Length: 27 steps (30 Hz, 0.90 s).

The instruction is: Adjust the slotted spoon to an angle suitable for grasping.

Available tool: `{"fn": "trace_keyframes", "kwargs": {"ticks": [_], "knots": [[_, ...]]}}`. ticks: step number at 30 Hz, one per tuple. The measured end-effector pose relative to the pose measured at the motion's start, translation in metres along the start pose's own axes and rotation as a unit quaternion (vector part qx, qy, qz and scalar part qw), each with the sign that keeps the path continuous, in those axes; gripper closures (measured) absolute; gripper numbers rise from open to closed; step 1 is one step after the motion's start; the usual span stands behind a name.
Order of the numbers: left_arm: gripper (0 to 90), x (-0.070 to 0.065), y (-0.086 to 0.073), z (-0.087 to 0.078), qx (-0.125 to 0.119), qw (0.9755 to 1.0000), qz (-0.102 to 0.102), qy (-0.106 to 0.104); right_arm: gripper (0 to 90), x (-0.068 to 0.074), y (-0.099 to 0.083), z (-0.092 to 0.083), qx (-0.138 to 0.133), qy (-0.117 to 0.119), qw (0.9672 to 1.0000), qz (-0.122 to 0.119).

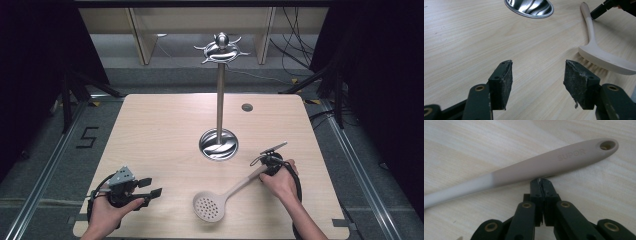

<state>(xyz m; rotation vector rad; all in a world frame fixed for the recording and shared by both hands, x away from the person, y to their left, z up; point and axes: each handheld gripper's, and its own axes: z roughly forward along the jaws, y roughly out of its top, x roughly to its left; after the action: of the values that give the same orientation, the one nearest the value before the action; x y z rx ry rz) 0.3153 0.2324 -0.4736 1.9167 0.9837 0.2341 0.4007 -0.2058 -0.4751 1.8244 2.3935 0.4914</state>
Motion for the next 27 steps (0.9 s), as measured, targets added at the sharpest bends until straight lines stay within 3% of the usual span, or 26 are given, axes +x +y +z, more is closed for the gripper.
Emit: {"fn": "trace_keyframes", "kwargs": {"ticks": [3, 4, 6, 7, 8, 9, 10, 11, 12, 13, 14, 16, 17, 18, 22, 27], "knots": [[39.1, 0.0, 0.0, 0.0, 0.001, 1.0, -0.001, -0.002, 83.5, 0.001, 0.004, 0.001, -0.005, -0.001, 1.0, 0.006], [39.1, 0.0, 0.0, 0.0, 0.001, 1.0, -0.002, -0.002, 81.1, 0.002, 0.004, 0.0, -0.007, 0.002, 0.9996, 0.026], [39.1, -0.001, -0.001, 0.0, -0.002, 1.0, -0.008, -0.001, 77.8, -0.002, 0.005, -0.002, -0.02, 0.002, 0.9997, 0.013], [39.1, 0.0, -0.001, 0.0, -0.001, 1.0, -0.002, -0.005, 67.6, -0.008, 0.006, -0.007, -0.044, -0.004, 0.9989, 0.016], [39.1, 0.0, -0.001, 0.0, -0.001, 1.0, -0.002, -0.005, 60.7, -0.007, 0.006, -0.011, -0.039, -0.008, 0.9981, 0.048], [39.1, 0.0, -0.001, 0.0, -0.002, 1.0, -0.002, -0.001, 53.7, -0.01, 0.005, -0.014, -0.049, -0.01, 0.9973, 0.054], [39.1, 0.0, -0.001, 0.001, -0.002, 1.0, -0.005, -0.005, 53.7, -0.01, 0.005, -0.014, -0.049, -0.01, 0.9973, 0.054], [39.1, 0.0, -0.001, 0.001, 0.001, 1.0, -0.003, -0.003, 46.2, -0.01, 0.007, -0.014, -0.061, 0.007, 0.9932, 0.099], [39.1, 0.0, -0.001, 0.001, 0.001, 1.0, -0.003, -0.003, 44.4, -0.007, 0.009, -0.015, -0.046, 0.023, 0.9887, 0.141], [39.1, -0.002, -0.001, 0.002, -0.001, 1.0, -0.003, -0.004, 41.6, -0.01, 0.009, -0.012, -0.058, 0.025, 0.9902, 0.124], [39.1, -0.001, 0.0, 0.001, 0.006, 1.0, -0.001, -0.005, 39.7, -0.008, 0.011, -0.011, -0.052, 0.029, 0.9882, 0.141], [39.1, -0.002, -0.001, 0.002, 0.002, 1.0, 0.0, -0.005, 38.5, -0.006, 0.013, -0.009, -0.045, 0.032, 0.9867, 0.153], [39.1, -0.002, -0.001, 0.002, 0.001, 1.0, -0.001, -0.003, 35.1, 0.004, 0.018, -0.006, -0.03, 0.047, 0.9765, 0.208], [39.1, -0.002, -0.002, 0.002, 0.004, 1.0, -0.006, -0.003, 33.9, 0.0, 0.019, -0.004, -0.032, 0.043, 0.9827, 0.177], [39.1, -0.002, -0.001, 0.003, 0.0, 1.0, -0.002, -0.005, 31.9, 0.002, 0.024, -0.002, -0.024, 0.034, 0.9838, 0.174], [39.0, -0.001, -0.001, 0.001, 0.001, 1.0, -0.002, -0.009, 29.7, 0.006, 0.03, 0.006, 0.003, 0.033, 0.981, 0.191]]}}
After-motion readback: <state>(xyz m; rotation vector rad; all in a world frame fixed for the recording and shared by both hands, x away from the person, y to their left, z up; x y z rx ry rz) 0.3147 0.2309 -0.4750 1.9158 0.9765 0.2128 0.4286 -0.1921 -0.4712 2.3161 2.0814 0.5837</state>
